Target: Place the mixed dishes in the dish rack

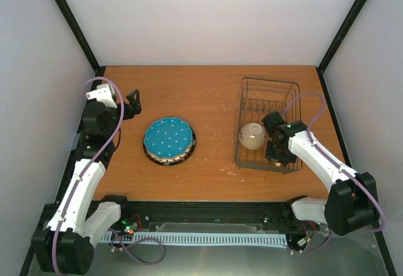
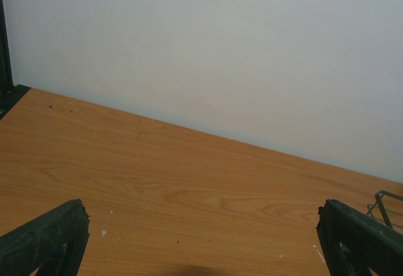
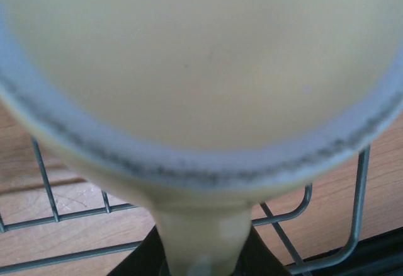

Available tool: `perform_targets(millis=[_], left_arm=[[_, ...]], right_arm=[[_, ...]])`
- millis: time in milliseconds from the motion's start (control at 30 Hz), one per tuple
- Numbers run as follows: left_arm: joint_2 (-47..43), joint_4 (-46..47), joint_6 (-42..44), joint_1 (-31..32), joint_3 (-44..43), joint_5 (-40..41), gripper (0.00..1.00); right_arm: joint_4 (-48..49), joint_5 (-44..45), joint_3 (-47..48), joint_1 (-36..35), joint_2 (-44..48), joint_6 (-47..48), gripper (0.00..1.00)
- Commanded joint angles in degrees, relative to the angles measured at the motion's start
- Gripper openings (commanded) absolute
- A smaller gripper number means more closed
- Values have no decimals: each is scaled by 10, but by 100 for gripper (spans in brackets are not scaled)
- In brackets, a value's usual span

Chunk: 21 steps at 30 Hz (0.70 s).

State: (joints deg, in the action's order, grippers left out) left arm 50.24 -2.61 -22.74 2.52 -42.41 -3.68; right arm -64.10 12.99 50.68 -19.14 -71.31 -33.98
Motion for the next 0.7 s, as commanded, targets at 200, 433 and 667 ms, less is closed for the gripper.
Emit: perform_targets(millis=[200,433,667], left_arm=[[-9,5,27,-5,-10,14,100],[-8,-20,39,-5,-19,-9,100],[41,-108,61,-39,-68,-154,100]], right_arm=[[2,-18,-6,4,-18,0,32],[-26,-22,13,4,5,-13,43],[-91,2,168,1,102,-23,42]])
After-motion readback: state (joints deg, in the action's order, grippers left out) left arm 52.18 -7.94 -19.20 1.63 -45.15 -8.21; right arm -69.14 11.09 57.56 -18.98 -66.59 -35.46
